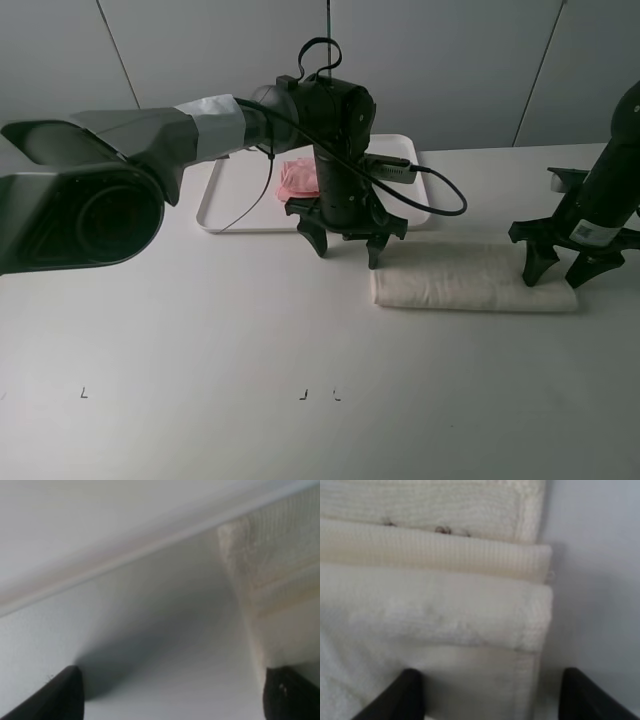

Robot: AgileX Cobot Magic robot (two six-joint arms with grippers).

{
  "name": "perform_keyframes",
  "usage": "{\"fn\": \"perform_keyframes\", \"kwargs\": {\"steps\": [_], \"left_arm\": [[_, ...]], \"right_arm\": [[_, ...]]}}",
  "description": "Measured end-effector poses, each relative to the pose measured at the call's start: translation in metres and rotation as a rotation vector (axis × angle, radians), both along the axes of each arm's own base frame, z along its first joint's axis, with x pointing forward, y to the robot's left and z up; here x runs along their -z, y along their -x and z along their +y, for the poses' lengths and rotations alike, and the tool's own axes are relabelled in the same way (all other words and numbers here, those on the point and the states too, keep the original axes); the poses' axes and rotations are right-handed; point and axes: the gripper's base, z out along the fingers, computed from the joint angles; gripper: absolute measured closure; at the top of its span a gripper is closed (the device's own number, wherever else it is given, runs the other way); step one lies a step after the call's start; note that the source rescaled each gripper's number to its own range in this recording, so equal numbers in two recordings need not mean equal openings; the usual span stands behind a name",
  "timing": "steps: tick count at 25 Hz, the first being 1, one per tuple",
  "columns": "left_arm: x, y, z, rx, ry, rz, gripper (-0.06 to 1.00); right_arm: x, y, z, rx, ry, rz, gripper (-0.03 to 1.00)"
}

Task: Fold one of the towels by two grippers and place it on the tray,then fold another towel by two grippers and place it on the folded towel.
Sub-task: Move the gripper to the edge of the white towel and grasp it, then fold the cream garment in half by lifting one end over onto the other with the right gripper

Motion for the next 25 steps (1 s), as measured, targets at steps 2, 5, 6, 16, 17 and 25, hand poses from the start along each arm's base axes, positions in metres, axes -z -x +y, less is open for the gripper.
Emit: {"fn": "perform_keyframes", "kwargs": {"steps": [2, 5, 6, 16, 17, 25], "left_arm": [[0.0000, 0.0001, -0.0001, 0.000, 0.001, 0.001, 0.02], [0.0000, 0.0001, -0.0001, 0.000, 0.001, 0.001, 0.02], [0.0000, 0.0001, -0.0001, 0.000, 0.001, 0.001, 0.02], [0.0000, 0.0001, -0.0001, 0.002, 0.001, 0.001, 0.02], [0.0000, 0.0001, -0.0001, 0.002, 0.001, 0.001, 0.02], [0.0000, 0.0001, -0.0001, 0.004, 0.001, 0.001, 0.02]], "right_arm": [[0.0027, -0.0005, 0.0011, 0.011, -0.012, 0.006, 0.52], [0.0056, -0.0018, 0.0035, 0.017, -0.041, 0.015, 0.66], [0.0064, -0.0021, 0.0044, 0.015, -0.051, 0.019, 0.70], [0.0080, -0.0017, 0.0061, -0.001, -0.079, 0.028, 0.91], [0.0080, -0.0015, 0.0064, -0.003, -0.082, 0.029, 0.91], [0.0004, -0.0017, 0.0095, -0.021, -0.124, 0.002, 0.91]]}}
